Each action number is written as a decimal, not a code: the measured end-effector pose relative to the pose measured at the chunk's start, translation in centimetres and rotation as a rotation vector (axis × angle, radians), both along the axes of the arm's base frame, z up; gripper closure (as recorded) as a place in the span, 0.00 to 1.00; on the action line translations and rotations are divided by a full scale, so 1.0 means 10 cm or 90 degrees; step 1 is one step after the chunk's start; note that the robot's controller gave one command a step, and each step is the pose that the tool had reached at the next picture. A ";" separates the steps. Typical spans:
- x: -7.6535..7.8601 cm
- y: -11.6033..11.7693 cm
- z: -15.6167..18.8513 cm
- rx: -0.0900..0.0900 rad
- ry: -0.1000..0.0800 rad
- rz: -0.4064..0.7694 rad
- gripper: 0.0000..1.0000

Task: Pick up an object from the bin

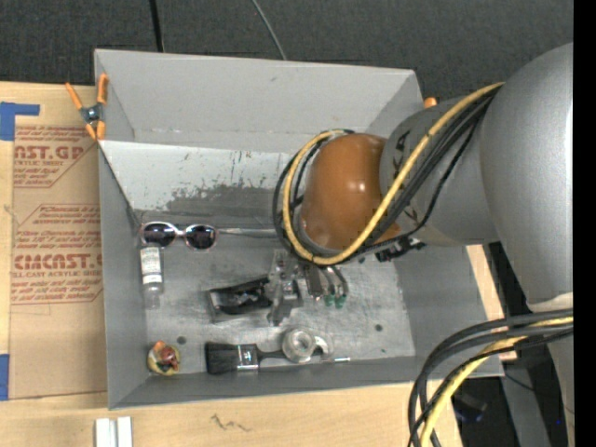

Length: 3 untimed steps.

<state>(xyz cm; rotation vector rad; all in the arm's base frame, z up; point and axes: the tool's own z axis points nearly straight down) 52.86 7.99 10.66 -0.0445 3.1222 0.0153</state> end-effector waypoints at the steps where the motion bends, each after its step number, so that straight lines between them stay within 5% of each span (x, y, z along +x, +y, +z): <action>1: -0.01 0.01 0.34 -0.005 0.012 0.003 1.00; 3: -0.09 0.19 0.78 -0.006 0.011 -0.005 1.00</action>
Offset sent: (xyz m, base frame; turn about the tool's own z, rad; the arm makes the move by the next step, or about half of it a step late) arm -0.0070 0.0115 0.0663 0.0213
